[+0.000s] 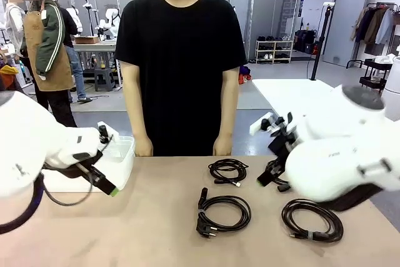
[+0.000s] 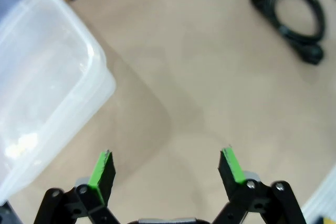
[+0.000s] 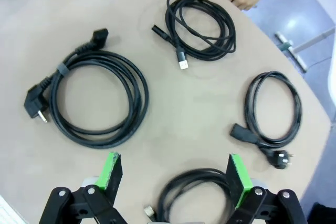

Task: Organize and store the cables.
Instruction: Place the Power Cable into the Organizing box.

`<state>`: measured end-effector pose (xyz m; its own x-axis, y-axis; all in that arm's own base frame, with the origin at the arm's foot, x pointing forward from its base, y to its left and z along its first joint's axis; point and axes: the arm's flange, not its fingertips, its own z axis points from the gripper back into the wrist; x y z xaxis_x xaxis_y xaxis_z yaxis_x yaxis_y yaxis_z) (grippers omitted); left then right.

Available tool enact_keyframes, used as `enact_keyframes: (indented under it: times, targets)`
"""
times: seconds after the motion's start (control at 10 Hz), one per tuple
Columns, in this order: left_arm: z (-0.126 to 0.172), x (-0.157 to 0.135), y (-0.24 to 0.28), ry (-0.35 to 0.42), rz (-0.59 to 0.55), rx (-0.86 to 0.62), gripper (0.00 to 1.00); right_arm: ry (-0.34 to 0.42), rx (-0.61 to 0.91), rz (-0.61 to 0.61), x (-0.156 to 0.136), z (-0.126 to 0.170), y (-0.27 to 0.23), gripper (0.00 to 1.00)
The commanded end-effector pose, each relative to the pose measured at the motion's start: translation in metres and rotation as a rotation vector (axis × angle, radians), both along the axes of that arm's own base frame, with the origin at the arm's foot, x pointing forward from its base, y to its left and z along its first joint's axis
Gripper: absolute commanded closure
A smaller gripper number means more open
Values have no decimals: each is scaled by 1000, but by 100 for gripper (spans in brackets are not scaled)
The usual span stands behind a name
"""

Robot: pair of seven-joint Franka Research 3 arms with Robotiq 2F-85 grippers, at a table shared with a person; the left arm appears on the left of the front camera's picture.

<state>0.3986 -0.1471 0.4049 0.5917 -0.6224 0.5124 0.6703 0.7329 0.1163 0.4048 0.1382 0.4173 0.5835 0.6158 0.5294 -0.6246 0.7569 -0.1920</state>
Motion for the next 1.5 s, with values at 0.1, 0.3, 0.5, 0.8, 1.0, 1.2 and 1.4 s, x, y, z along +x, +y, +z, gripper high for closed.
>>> enact_keyframes:
  times: [0.1, 0.3, 0.5, 0.8, 1.0, 1.2, 1.4]
  targets:
    - [79, 11, 81, 64, -253, -31, 0, 95, -9, 233, 5, 67, -50, 0]
    - [118, -8, 137, 45, -386, -99, 0, 97, 41, 307, -11, 94, -91, 0]
    - [132, -36, 195, 7, -459, -163, 0, 129, 32, 356, -47, 104, -151, 0]
    - [129, -62, 265, -9, -381, -234, 0, 78, 180, 221, -105, 95, -231, 0]
    - [106, -72, 281, -4, -291, -284, 0, 1, 258, 149, -147, 82, -258, 0]
    - [88, -72, 283, -13, -238, -306, 0, -26, 278, 106, -169, 72, -270, 0]
    - [83, -70, 278, -32, -165, -338, 0, -17, 314, 92, -176, 67, -271, 0]
